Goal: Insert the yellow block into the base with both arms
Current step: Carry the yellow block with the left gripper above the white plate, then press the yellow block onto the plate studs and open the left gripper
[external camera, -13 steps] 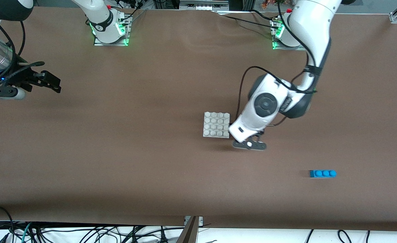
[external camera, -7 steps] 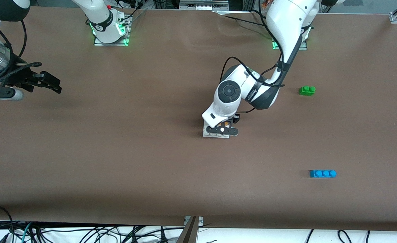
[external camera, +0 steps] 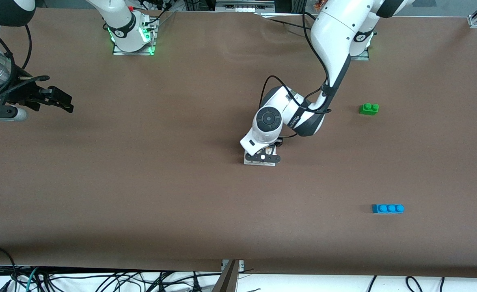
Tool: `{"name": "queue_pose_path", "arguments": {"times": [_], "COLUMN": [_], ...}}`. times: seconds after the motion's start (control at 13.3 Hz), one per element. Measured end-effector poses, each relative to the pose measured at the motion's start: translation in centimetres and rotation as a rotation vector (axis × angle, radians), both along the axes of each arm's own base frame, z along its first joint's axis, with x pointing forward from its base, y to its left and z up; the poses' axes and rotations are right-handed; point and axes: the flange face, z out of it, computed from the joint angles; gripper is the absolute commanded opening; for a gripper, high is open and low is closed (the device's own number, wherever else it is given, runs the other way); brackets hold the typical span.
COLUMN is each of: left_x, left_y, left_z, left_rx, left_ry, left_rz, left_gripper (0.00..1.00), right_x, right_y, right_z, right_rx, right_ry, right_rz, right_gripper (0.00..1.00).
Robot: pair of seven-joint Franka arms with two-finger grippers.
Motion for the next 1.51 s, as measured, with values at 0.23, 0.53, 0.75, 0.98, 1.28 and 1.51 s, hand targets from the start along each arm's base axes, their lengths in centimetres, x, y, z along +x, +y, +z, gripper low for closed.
{"name": "queue_pose_path", "arguments": {"times": [0.23, 0.53, 0.75, 0.98, 1.28, 1.51], "left_x": [-0.1, -0.1, -0.2, -0.6, -0.3, 0.7], "left_y": [-0.4, -0.4, -0.5, -1.0, -1.2, 0.3], "left_z": [-0.3, -0.3, -0.5, -1.2, 0.4, 9.1], "left_rx": [-0.006, -0.005, -0.006, -0.010, -0.013, 0.012], "left_ry": [-0.013, -0.014, -0.013, -0.017, -0.022, 0.002], "left_rz": [-0.003, -0.004, -0.005, -0.011, -0.011, 0.001], "left_gripper": [0.21, 0.63, 1.00, 1.00, 1.00, 1.00], "right_x": [0.0, 0.0, 0.0, 0.0, 0.0, 0.0], "right_y": [0.0, 0.0, 0.0, 0.0, 0.0, 0.0], "right_z": [0.0, 0.0, 0.0, 0.0, 0.0, 0.0], "right_rx": [0.000, 0.000, 0.001, 0.001, 0.001, 0.001], "right_ry": [0.000, -0.001, -0.001, 0.000, 0.000, 0.000], "right_rz": [0.000, 0.000, 0.000, 0.000, 0.000, -0.001], "right_gripper": [1.00, 1.00, 1.00, 1.00, 1.00, 1.00]}}
